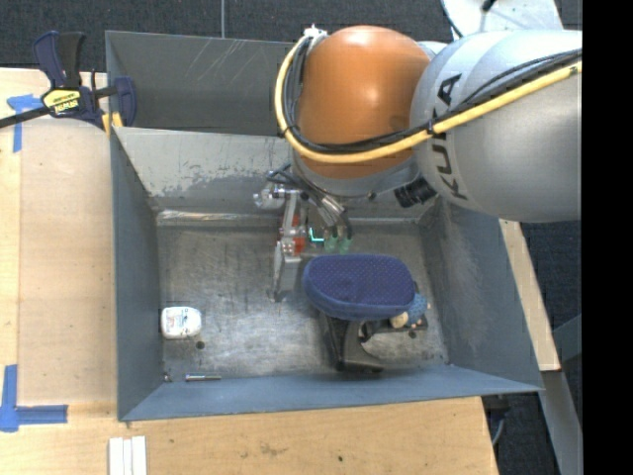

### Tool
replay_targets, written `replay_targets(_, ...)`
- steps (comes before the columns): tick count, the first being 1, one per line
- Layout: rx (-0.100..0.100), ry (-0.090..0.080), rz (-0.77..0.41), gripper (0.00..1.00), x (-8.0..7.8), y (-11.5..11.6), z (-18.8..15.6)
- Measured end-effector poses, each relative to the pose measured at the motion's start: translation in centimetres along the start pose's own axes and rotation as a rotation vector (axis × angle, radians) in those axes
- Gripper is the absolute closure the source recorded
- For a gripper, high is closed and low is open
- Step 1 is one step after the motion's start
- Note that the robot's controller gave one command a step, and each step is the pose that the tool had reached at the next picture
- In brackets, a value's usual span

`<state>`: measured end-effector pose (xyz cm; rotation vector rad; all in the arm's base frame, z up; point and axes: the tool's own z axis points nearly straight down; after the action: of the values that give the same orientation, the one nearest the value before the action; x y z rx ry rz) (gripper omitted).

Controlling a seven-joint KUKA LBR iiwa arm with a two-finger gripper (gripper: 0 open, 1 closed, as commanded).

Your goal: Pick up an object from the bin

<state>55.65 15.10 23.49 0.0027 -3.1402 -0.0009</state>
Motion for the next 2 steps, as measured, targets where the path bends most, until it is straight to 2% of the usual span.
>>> replay_targets(1, 0.004, 0.004, -0.074, 0.00, 0.2, -7.0, 9.7)
replay_targets(2, -0.001, -0.008, -0.065, 0.00, -4.4, -11.8, 14.6)
